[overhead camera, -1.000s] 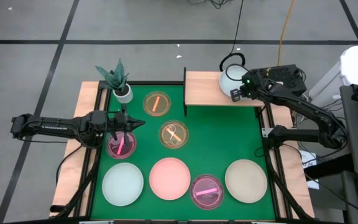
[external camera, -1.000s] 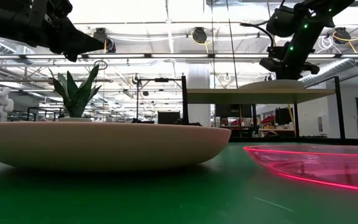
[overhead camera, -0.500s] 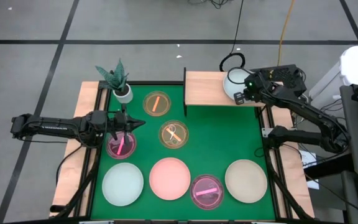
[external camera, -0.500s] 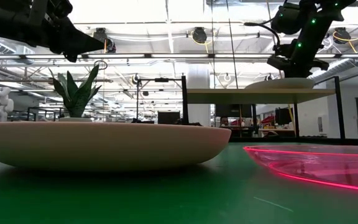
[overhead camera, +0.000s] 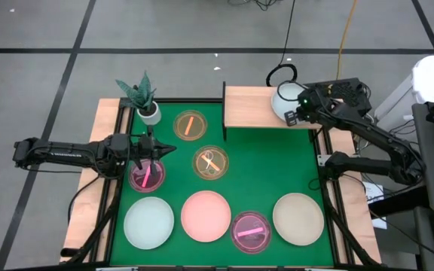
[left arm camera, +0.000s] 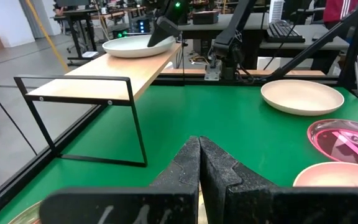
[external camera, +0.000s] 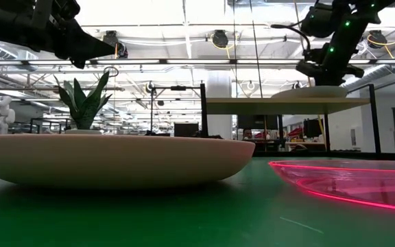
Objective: Place and stack plates onto a shelf
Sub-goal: Put the right large gray plate on the shelf
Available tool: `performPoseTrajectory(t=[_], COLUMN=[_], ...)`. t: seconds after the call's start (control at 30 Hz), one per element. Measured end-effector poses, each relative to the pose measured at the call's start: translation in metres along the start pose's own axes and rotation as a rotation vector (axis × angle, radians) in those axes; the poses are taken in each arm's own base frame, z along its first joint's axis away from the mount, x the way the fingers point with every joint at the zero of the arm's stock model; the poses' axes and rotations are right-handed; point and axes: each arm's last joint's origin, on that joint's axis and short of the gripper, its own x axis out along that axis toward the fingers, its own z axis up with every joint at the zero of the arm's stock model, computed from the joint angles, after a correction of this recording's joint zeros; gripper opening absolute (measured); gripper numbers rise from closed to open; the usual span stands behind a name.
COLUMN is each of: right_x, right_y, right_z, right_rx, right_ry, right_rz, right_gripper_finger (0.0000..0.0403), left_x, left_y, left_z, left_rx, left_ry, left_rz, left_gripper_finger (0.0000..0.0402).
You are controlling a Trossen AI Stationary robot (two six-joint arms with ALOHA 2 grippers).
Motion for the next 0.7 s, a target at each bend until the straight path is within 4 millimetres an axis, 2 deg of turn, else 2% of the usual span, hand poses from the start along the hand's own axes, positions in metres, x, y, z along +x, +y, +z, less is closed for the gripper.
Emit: performPoseTrajectory(t=[0.33, 0.47, 0.7], right_x=[-0.016, -0.013, 0.003], right_y=[-0.005, -0.003, 0.004], right_z=[-0.001, -0.001, 0.003], right_rx=[0.049, 0.050, 0.028], right_ry=[-0.069, -0.057, -0.001], right_rz=[0.078, 0.072, 0.049], right_gripper_finger=[0.0000, 0.0000, 0.0000], left_x=[0.000, 0.000, 0.000], left_y=[0.000, 0.000, 0.000], left_z=[0.000, 0.000, 0.001], left_rx=[-0.001, -0.001, -0.002], left_ry=[0.000, -0.001, -0.007], left_rz=[0.000, 0.000, 0.000], left_gripper_finger=[0.0001, 0.0001, 0.0001])
